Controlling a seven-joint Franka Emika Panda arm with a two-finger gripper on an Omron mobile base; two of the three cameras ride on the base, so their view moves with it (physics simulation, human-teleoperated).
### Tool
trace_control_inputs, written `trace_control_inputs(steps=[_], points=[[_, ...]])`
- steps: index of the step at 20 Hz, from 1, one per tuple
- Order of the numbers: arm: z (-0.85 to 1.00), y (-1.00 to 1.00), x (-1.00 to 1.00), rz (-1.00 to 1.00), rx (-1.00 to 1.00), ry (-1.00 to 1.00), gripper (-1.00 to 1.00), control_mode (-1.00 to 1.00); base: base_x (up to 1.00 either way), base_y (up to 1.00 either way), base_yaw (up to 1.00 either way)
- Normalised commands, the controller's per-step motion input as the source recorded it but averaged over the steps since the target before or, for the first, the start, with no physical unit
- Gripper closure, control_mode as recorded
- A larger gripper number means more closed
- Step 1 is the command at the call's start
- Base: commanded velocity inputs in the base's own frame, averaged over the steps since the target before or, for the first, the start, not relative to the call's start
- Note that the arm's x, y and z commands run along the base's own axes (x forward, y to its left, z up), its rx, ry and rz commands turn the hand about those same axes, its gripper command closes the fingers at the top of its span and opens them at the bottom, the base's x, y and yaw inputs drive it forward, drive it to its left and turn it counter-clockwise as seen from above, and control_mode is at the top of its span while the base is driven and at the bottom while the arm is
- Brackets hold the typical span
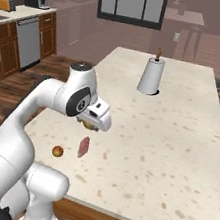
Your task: Open the fridge, remove the apple, squash, and steak, and place them on any counter.
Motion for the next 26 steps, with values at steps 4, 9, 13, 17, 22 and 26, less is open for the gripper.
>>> trace_control_inputs(steps=[4,9,13,17,22,26], points=[[-0.83,-0.37,0.03,-0.16,0.0,0.0,1.0,-1.0,0.0,0.0,0.0],[-0.74,-0.39,0.06,-0.1,0.0,0.02,1.0,-1.0,0.0,0.0,0.0],[-0.51,-0.22,0.14,-0.07,0.01,0.06,1.0,-1.0,0.0,0.0,0.0],[-0.38,-0.13,0.11,-0.05,0.01,0.03,1.0,-1.0,0.0,0.0,0.0],[-0.38,-0.13,0.21,-0.04,0.02,0.08,1.0,-1.0,0.0,0.0,0.0],[-0.48,-0.12,0.19,-0.02,0.03,0.02,1.0,-1.0,0.0,0.0,0.0]])
